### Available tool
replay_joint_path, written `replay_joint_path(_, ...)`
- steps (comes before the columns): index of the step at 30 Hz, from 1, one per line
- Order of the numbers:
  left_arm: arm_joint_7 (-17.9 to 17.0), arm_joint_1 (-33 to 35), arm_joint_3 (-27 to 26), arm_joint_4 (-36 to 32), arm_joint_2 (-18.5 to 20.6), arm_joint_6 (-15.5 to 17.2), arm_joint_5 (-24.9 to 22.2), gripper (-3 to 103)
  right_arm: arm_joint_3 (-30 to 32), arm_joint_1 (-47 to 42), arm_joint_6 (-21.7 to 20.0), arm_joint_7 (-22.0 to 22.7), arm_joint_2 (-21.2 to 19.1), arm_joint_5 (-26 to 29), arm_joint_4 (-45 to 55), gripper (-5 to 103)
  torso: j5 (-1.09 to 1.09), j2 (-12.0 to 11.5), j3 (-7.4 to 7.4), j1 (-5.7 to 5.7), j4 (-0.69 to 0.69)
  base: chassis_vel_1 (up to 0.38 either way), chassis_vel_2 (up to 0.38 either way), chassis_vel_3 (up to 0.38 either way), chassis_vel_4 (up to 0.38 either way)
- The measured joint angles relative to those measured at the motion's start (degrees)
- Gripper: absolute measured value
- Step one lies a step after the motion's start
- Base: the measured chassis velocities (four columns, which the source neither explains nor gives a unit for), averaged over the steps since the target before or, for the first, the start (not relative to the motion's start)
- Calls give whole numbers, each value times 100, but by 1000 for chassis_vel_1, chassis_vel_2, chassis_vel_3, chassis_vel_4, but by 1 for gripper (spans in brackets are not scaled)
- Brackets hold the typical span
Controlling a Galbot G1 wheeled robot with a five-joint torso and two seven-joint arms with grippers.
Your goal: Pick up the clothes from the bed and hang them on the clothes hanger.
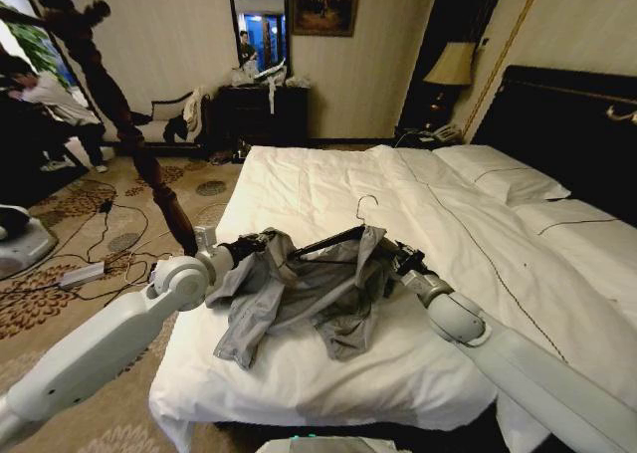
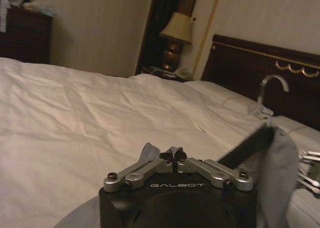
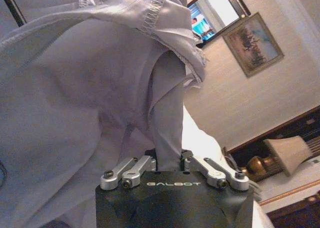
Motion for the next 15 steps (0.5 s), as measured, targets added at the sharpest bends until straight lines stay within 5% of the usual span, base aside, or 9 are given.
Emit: replay_joint_path(15,-159,-1308,1220,240,-346,10,59,0,-1297,1602,-396,239,559,550,-399,18,-1,-1,1,1,-1,0,0,0,0)
